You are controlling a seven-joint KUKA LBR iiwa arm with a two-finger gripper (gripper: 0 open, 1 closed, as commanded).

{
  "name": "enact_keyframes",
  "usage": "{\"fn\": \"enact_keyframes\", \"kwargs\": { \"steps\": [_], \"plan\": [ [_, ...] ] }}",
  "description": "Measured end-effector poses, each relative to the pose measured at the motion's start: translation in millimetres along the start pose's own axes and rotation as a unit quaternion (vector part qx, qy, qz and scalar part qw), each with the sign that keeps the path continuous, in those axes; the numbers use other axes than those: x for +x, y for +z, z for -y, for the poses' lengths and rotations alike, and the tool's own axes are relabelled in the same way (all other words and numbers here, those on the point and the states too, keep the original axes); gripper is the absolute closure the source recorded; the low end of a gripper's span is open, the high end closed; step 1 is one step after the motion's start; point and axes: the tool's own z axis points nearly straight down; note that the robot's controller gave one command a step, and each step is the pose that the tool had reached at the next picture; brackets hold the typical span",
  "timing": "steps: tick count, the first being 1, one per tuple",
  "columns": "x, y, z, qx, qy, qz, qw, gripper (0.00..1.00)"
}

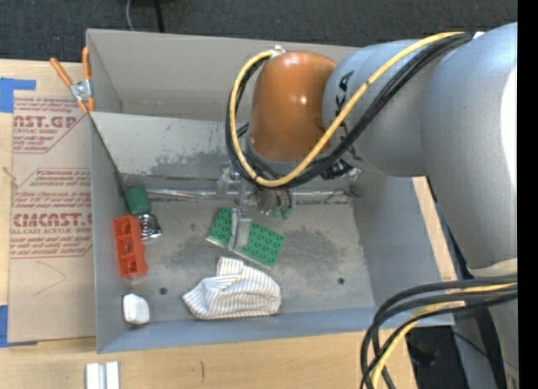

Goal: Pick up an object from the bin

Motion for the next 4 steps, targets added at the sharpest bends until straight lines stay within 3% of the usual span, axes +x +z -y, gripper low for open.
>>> {"fn": "enact_keyframes", "kwargs": {
  "steps": [1,2,3,4],
  "plan": [
    [7.7,21.6,15.7,0.004,0.073,-0.0037,0.9973,0.00],
    [10.6,36.5,11.7,0.001,0.117,-0.0002,0.9931,0.00],
    [16.0,61.9,9.1,0.003,0.045,-0.0017,0.9990,0.00],
    [24.5,74.8,13.9,0.000,0.092,0.0005,0.9958,1.00]
  ]
}}
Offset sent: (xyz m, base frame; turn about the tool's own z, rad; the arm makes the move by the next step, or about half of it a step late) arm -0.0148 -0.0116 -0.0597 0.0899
